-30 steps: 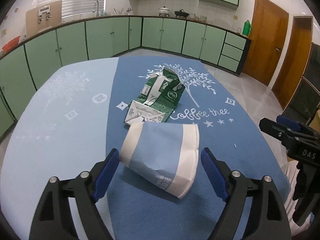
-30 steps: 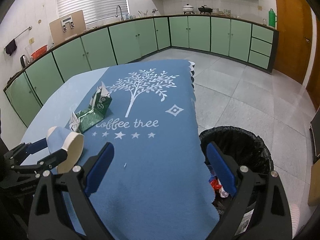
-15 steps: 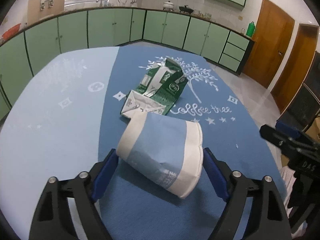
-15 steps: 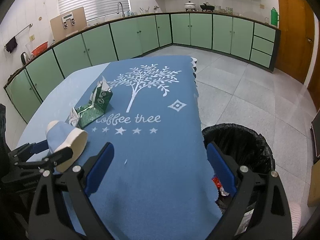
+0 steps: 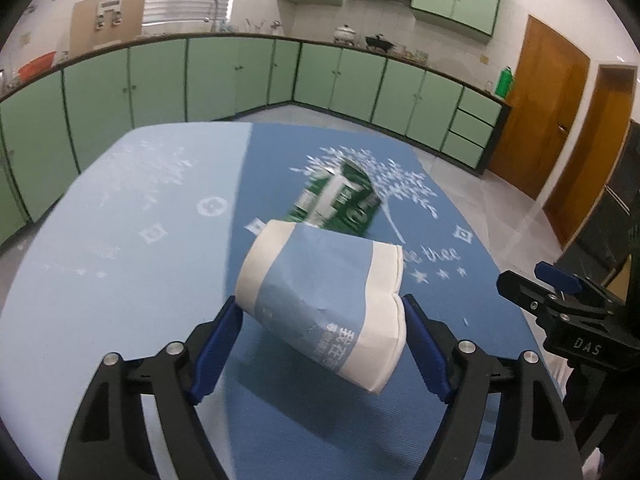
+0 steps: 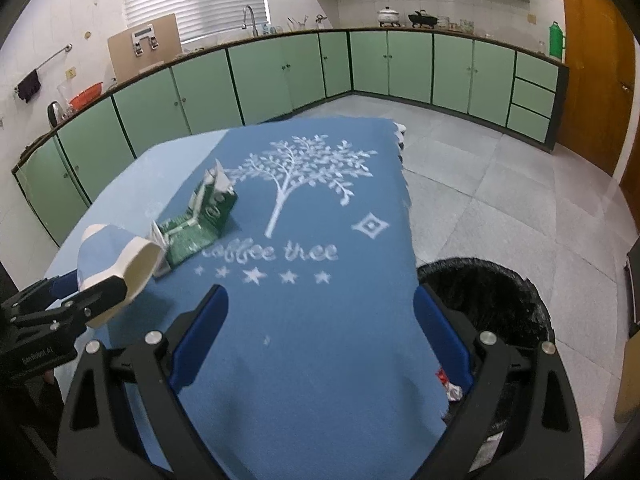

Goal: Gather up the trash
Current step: 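Hold the cup in the left tool while the right grasps the green milk carton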

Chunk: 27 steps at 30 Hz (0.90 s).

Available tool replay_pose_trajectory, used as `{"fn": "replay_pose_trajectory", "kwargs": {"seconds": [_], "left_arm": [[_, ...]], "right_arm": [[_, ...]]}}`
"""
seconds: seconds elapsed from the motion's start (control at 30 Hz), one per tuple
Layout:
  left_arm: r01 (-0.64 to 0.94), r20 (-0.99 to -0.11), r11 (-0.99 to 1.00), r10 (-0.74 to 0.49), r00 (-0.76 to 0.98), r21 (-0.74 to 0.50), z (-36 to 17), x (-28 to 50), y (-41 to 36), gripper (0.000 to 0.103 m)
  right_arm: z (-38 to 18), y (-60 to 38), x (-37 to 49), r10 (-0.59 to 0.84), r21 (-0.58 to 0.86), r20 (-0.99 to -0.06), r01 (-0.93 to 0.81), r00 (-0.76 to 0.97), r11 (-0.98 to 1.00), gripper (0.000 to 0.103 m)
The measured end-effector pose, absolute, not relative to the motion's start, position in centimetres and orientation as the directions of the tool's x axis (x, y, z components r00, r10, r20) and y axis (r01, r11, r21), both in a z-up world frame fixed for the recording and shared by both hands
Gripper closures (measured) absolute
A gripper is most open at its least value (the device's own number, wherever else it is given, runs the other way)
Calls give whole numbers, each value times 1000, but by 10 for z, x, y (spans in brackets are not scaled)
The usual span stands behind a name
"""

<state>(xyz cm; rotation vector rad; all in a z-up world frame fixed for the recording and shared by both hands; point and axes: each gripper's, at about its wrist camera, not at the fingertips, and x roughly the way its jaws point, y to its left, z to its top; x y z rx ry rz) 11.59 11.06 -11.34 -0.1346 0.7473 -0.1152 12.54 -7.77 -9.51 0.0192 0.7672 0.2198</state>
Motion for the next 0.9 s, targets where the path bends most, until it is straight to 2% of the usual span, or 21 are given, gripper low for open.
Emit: {"fn": "replay_pose_trajectory", "kwargs": {"seconds": [0.4, 0.9], "left_arm": [[-78, -649, 986, -38, 759, -149, -106, 129, 157, 25], [-130, -656, 983, 13, 755, -131, -111, 161, 185, 25]], "right_arm": [[-91, -35, 161, 273, 118, -657, -261, 703, 958, 12], [-102, 4, 215, 281, 102, -682, -292, 675, 951, 13]]}}
